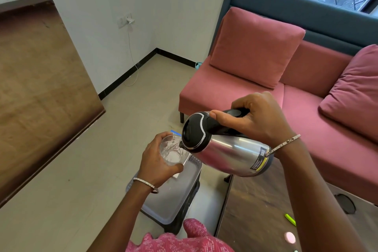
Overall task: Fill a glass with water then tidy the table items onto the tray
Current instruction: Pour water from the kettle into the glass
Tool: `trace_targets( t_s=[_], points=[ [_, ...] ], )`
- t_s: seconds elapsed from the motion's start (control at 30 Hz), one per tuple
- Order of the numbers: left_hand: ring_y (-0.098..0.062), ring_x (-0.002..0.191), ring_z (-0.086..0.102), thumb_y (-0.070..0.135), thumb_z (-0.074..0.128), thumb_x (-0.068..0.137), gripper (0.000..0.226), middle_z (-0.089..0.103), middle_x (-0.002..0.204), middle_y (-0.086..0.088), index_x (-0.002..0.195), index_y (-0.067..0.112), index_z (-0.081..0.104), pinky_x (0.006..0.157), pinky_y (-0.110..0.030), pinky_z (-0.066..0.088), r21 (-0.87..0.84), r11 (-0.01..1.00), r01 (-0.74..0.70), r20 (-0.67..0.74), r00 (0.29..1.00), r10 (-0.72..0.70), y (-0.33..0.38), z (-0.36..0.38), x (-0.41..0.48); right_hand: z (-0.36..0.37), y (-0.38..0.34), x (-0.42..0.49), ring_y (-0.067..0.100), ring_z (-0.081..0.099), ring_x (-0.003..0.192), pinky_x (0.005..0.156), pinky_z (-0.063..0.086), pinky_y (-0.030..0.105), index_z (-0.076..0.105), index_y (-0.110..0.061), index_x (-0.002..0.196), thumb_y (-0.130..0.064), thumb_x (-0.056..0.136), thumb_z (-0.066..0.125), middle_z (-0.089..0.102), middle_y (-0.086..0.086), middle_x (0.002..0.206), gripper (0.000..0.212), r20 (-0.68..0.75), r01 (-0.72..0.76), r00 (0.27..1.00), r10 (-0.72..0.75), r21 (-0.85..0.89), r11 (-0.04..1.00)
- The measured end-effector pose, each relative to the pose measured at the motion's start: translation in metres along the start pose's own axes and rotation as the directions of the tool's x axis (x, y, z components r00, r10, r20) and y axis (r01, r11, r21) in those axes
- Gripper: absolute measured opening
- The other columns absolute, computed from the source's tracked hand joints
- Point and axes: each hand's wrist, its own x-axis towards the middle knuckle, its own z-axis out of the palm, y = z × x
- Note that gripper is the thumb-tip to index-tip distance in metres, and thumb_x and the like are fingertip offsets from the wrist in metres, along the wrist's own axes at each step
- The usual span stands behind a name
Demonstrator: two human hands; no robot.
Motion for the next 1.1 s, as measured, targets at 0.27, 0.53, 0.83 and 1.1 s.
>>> trace_targets(
  t_s=[0.27, 0.53, 0.83, 1.1],
  points=[
    [-0.011, 0.104, 0.056, 0.031, 0.086, 0.048, 0.085, 0.054, 0.112, 0.022, 0.116, 0.049, 0.040, 0.087, -0.030, 0.054, 0.023, 1.000, 0.005, -0.005, 1.000, -0.004, -0.0053, 0.0016, 0.0001, -0.0003, 0.0022, -0.0035, 0.033, 0.035, 0.052, 0.045, 0.033, 0.043, 0.043, -0.002, 0.051, -0.074, 0.077, 0.056, 0.032, 0.014, 0.049, 0.077, -0.012, 0.007, 1.000, -0.007, -0.004, 1.000],
    [-0.010, 0.103, 0.056, 0.031, 0.086, 0.048, 0.085, 0.051, 0.110, 0.031, 0.112, 0.057, 0.037, 0.087, -0.032, 0.055, 0.029, 1.000, 0.000, -0.016, 1.000, 0.001, -0.0051, 0.0005, -0.0015, 0.0001, 0.0026, -0.0059, 0.022, 0.025, 0.050, 0.045, 0.034, 0.043, 0.046, -0.001, 0.052, -0.076, 0.075, 0.052, 0.033, 0.016, 0.049, 0.078, -0.008, -0.010, 1.000, 0.010, 0.007, 1.000],
    [-0.013, 0.104, 0.057, 0.028, 0.085, 0.048, 0.084, 0.055, 0.112, 0.021, 0.116, 0.048, 0.040, 0.088, -0.039, 0.055, 0.019, 1.000, 0.010, -0.019, 1.000, -0.009, -0.0038, -0.0017, -0.0009, 0.0028, 0.0032, -0.0057, 0.022, 0.024, 0.052, 0.046, 0.034, 0.043, 0.045, -0.001, 0.053, -0.077, 0.075, 0.051, 0.032, 0.017, 0.051, 0.079, -0.004, -0.018, 1.000, 0.018, -0.004, 1.000],
    [-0.011, 0.102, 0.056, 0.024, 0.086, 0.050, 0.084, 0.054, 0.112, 0.022, 0.119, 0.042, 0.043, 0.089, -0.033, 0.054, 0.021, 1.000, 0.013, -0.017, 1.000, -0.013, -0.0051, -0.0036, 0.0031, 0.0043, 0.0025, -0.0036, 0.032, 0.035, 0.052, 0.047, 0.038, 0.044, 0.050, -0.002, 0.054, -0.080, 0.073, 0.048, 0.035, 0.016, 0.050, 0.081, 0.006, -0.030, 1.000, 0.031, -0.027, 0.999]
  ],
)
